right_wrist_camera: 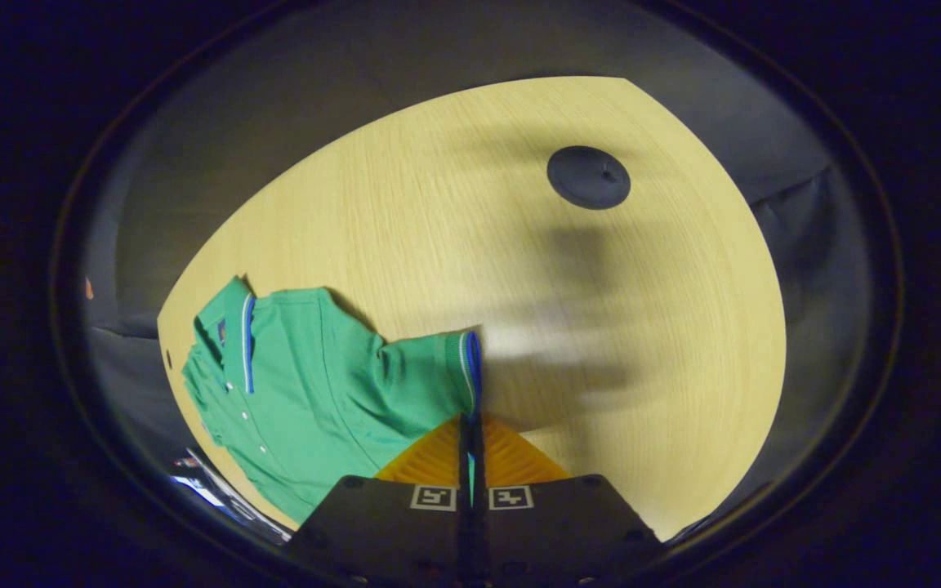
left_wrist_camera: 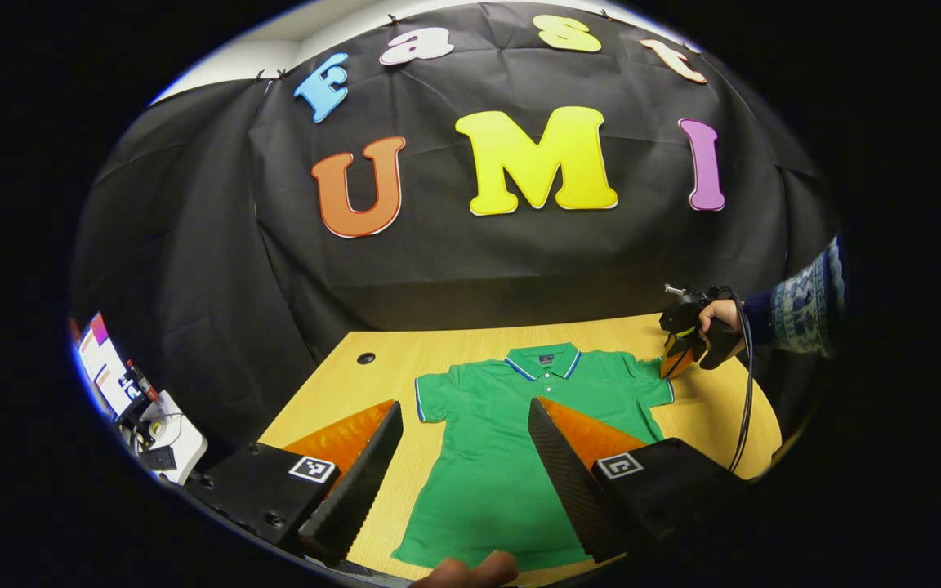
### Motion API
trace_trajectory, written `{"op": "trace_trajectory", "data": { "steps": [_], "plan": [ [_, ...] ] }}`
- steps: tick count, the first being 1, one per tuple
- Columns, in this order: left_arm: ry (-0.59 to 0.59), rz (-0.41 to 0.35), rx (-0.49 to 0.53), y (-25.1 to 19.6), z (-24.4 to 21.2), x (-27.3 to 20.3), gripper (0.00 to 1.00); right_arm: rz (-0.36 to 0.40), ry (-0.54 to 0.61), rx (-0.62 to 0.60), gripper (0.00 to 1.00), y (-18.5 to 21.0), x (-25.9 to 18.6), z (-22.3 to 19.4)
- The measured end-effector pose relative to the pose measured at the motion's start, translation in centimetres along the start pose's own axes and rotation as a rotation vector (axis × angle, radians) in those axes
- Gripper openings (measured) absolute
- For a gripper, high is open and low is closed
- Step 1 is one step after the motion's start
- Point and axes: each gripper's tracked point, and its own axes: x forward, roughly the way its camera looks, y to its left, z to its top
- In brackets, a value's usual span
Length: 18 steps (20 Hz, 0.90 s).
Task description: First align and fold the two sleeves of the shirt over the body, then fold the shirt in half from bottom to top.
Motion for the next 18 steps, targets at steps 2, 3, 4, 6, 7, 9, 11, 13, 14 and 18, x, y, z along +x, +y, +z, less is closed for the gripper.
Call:
{"op": "trace_trajectory", "data": {
  "steps": [2, 3, 4, 6, 7, 9, 11, 13, 14, 18],
  "plan": [
    [-0.018, -0.005, 0.005, -0.4, 0.4, -0.1, 0.99, 0.014, -0.061, -0.025, 0.00, 0.7, -1.9, 0.9],
    [-0.024, -0.015, 0.002, -0.7, 0.6, -0.2, 0.99, 0.034, -0.078, -0.036, 0.00, 1.3, -2.8, 1.0],
    [-0.035, -0.022, -0.001, -1.0, 0.9, -0.3, 0.99, 0.045, -0.093, -0.047, 0.00, 1.7, -3.7, 1.1],
    [-0.055, -0.025, 0.008, -1.0, 1.5, -0.6, 0.99, 0.044, -0.108, -0.077, 0.00, 2.6, -4.8, 0.7],
    [-0.068, -0.025, 0.009, -0.9, 1.8, -0.7, 0.99, 0.052, -0.114, -0.088, 0.00, 3.5, -5.2, 0.4],
    [-0.080, -0.030, -0.003, -0.7, 1.9, -0.8, 0.99, 0.071, -0.118, -0.110, 0.00, 5.5, -6.0, -0.3],
    [-0.086, -0.022, -0.011, 0.1, 1.9, -0.7, 0.99, 0.085, -0.129, -0.137, 0.00, 8.0, -6.5, -0.8],
    [-0.089, -0.012, -0.027, 1.0, 1.8, -0.5, 0.99, 0.095, -0.131, -0.167, 0.00, 10.5, -6.6, -1.4],
    [-0.084, -0.009, -0.037, 1.5, 1.6, -0.4, 0.99, 0.092, -0.131, -0.181, 0.00, 11.8, -6.5, -1.8],
    [-0.066, 0.012, -0.054, 3.7, 0.7, 0.1, 0.99, 0.076, -0.122, -0.212, 0.00, 16.2, -5.2, -2.7]
  ]
}}
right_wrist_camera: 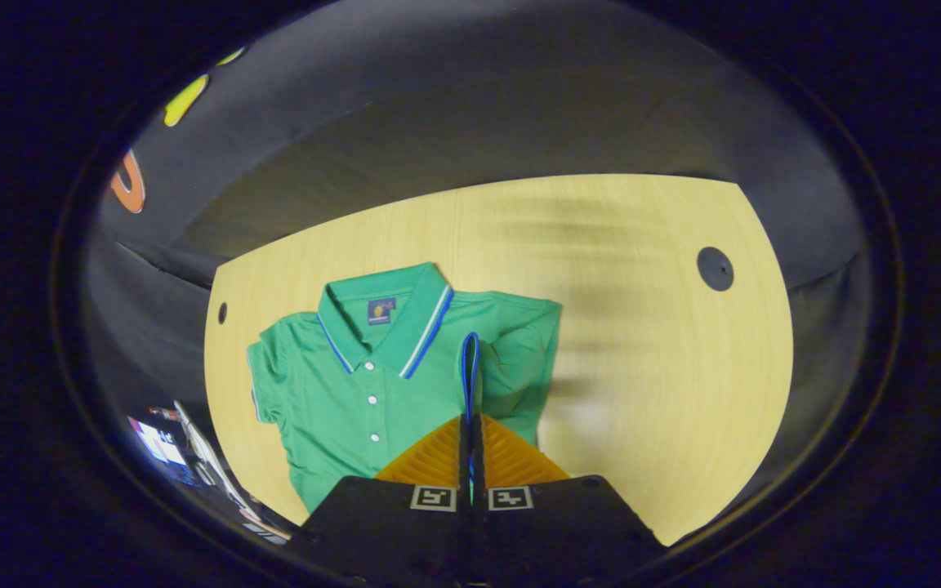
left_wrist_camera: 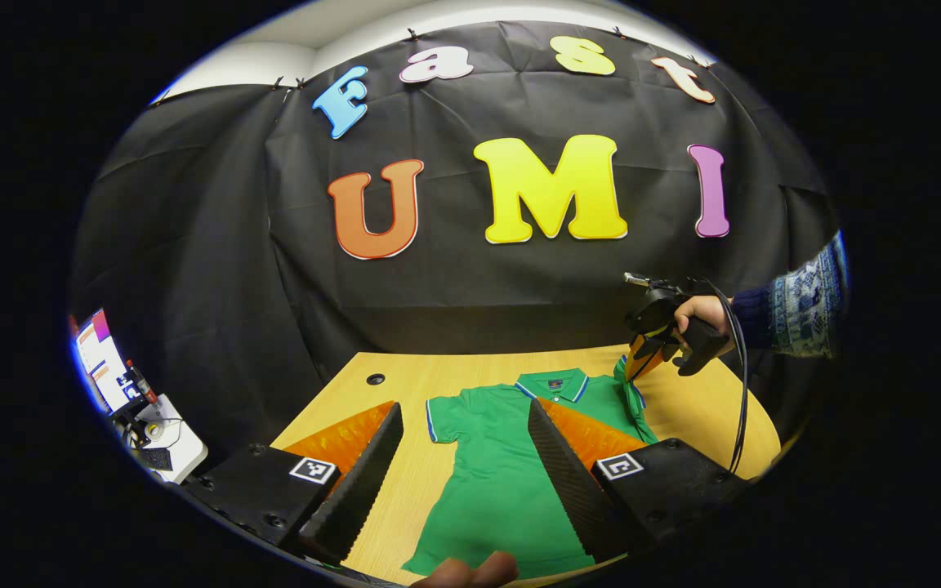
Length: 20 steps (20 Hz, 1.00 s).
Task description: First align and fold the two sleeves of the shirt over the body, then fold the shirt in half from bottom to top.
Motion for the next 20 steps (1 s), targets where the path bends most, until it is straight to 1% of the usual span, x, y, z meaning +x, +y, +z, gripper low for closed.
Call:
{"op": "trace_trajectory", "data": {
  "steps": [3, 4, 5, 6, 7, 8, 9, 10, 13, 14, 15, 16, 17, 20],
  "plan": [
    [0.008, 0.018, -0.005, 1.6, -0.3, 0.4, 0.99, -0.023, 0.005, -0.017, 0.00, 1.7, 0.8, -0.3],
    [0.007, 0.023, -0.006, 2.2, -0.3, 0.7, 0.99, -0.026, 0.000, -0.030, 0.00, 2.1, 0.7, -0.2],
    [0.013, 0.025, -0.011, 2.7, -0.6, 1.0, 0.99, -0.016, -0.006, -0.041, 0.02, 2.5, 0.5, -0.3],
    [0.023, 0.025, -0.017, 3.1, -0.9, 1.3, 0.99, -0.009, -0.012, -0.053, 0.13, 2.8, 0.0, -0.2],
    [0.037, 0.023, -0.025, 3.4, -1.4, 1.7, 1.00, -0.012, -0.026, -0.061, 0.14, 2.7, -0.7, -0.2],
    [0.046, 0.020, -0.031, 3.7, -1.7, 2.2, 0.99, -0.005, -0.042, -0.073, 0.27, 2.8, -1.4, -0.1],
    [0.051, 0.014, -0.036, 3.9, -2.0, 2.7, 0.99, -0.007, -0.065, -0.078, 0.27, 2.7, -2.3, 0.0],
    [0.057, 0.007, -0.042, 4.1, -2.3, 3.5, 0.99, 0.004, -0.083, -0.080, 0.41, 2.7, -3.3, 0.1],
    [0.102, 0.012, -0.059, 5.7, -4.3, 6.7, 1.00, 0.048, -0.117, -0.055, 0.72, 2.9, -6.6, -0.7],
    [0.128, 0.016, -0.063, 6.2, -5.2, 7.9, 1.00, 0.064, -0.131, -0.055, 0.86, 2.7, -7.5, -1.0],
    [0.164, 0.013, -0.061, 6.5, -6.2, 9.1, 0.99, 0.066, -0.146, -0.062, 0.88, 2.4, -8.8, -1.4],
    [0.193, 0.010, -0.061, 6.7, -7.0, 10.3, 0.99, 0.065, -0.167, -0.075, 0.94, 2.0, -10.2, -1.7],
    [0.214, 0.001, -0.062, 6.8, -7.6, 11.7, 1.00, 0.065, -0.191, -0.086, 0.96, 1.5, -11.3, -2.3],
    [0.258, -0.018, -0.034, 6.8, -9.0, 16.0, 0.99, 0.037, -0.265, -0.089, 0.96, -0.7, -15.5, -4.1]
  ]
}}
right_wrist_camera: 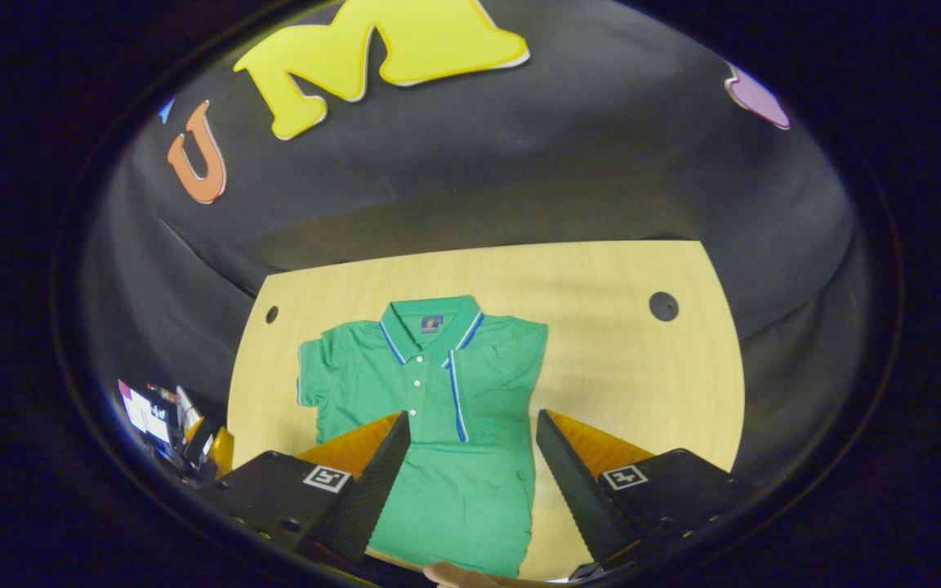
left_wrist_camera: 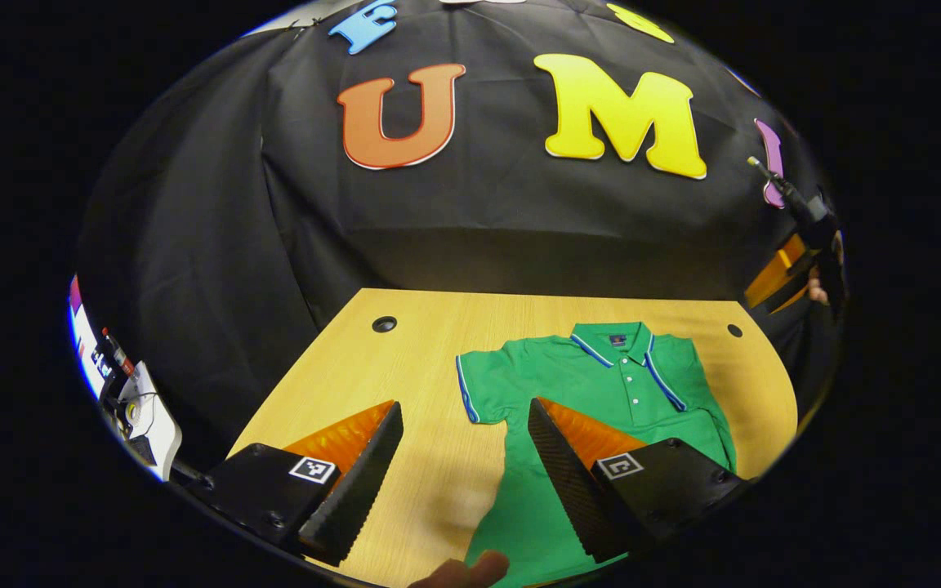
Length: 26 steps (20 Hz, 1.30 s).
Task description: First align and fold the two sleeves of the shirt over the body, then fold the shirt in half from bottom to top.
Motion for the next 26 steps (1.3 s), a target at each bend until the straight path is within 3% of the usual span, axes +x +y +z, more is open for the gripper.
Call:
{"op": "trace_trajectory", "data": {
  "steps": [5, 6, 9, 12, 14, 19, 20, 22, 26],
  "plan": [
    [0.085, -0.032, 0.023, -0.9, 0.0, 9.7, 0.99, -0.089, -0.161, 0.023, 0.95, -4.0, -8.0, -1.9],
    [0.117, -0.033, 0.011, -1.0, -0.4, 11.5, 0.98, -0.116, -0.182, 0.042, 0.92, -5.2, -9.5, -2.2],
    [0.232, -0.032, -0.070, -1.3, -2.2, 15.9, 0.99, -0.165, -0.209, 0.123, 0.95, -7.5, -13.2, -4.5],
    [0.383, -0.005, -0.151, -1.5, -5.3, 18.6, 0.98, -0.205, -0.236, 0.179, 0.92, -8.9, -15.8, -6.9],
    [0.448, 0.014, -0.190, -1.2, -5.9, 19.8, 0.98, -0.232, -0.267, 0.203, 0.95, -9.0, -17.0, -8.3],
    [0.619, 0.013, -0.213, -0.2, -7.2, 20.8, 0.95, -0.232, -0.326, 0.252, 0.96, -8.1, -19.5, -10.4],
    [0.649, 0.000, -0.220, -0.4, -7.1, 21.1, 0.80, -0.235, -0.338, 0.253, 0.96, -8.0, -19.8, -10.7],
    [0.729, -0.021, -0.181, -0.1, -7.6, 20.7, 0.79, -0.239, -0.348, 0.248, 0.95, -7.5, -19.9, -11.5],
    [0.834, -0.074, -0.121, -0.5, -7.6, 20.0, 0.57, -0.198, -0.350, 0.266, 0.95, -6.4, -19.9, -12.5]
  ]
}}
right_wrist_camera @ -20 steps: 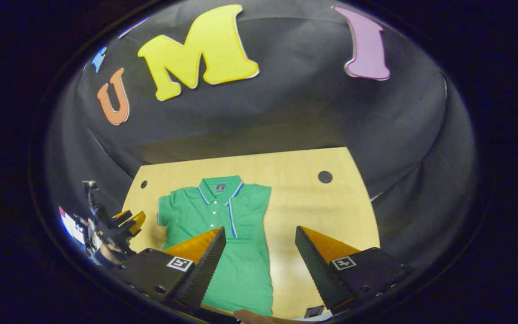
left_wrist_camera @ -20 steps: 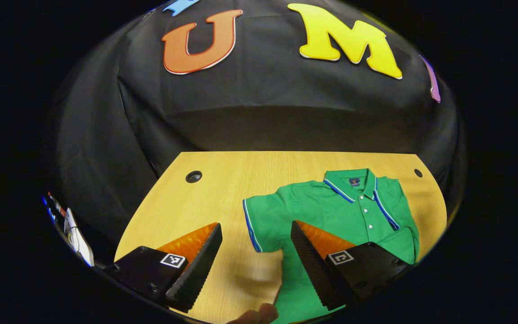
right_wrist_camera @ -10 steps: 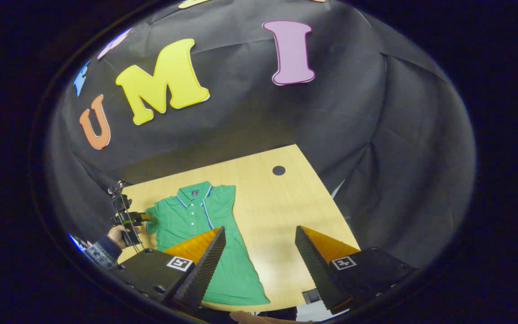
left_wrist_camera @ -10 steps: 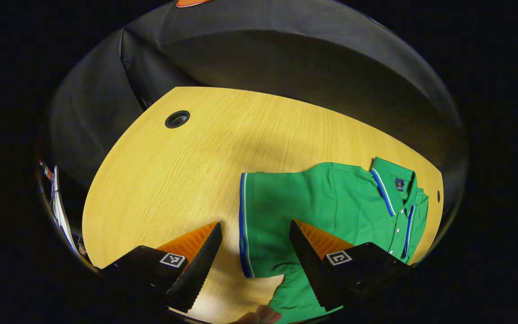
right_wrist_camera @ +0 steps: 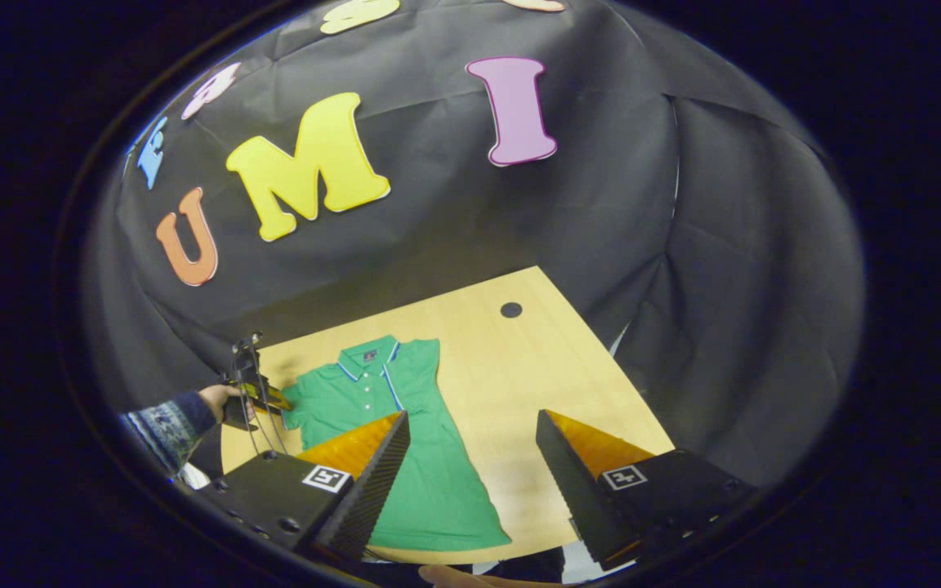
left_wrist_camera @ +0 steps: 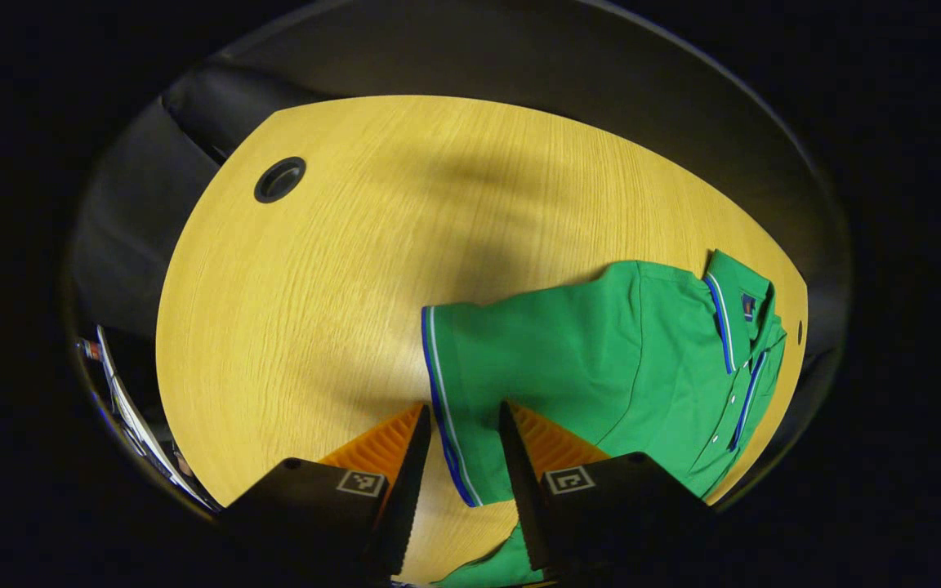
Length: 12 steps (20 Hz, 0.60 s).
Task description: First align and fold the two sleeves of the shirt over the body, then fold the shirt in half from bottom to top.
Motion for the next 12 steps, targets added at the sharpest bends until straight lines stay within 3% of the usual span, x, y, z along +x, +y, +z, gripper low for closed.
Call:
{"op": "trace_trajectory", "data": {
  "steps": [3, 8, 11, 12],
  "plan": [
    [0.026, 0.012, 0.014, -1.0, 0.0, -0.5, 0.34, 0.003, -0.007, -0.003, 0.95, 0.0, -0.4, -0.4],
    [0.064, 0.031, 0.040, -2.5, -0.3, -1.9, 0.10, -0.014, -0.014, -0.026, 0.95, -0.4, -0.5, -0.9],
    [0.060, -0.008, 0.052, -3.6, 0.2, -3.7, 0.10, -0.003, -0.012, -0.038, 0.95, 0.0, -0.5, -1.1],
    [0.045, -0.012, 0.062, -3.8, 0.9, -4.7, 0.03, -0.001, -0.009, -0.044, 0.95, 0.1, -0.3, -1.3]
  ]
}}
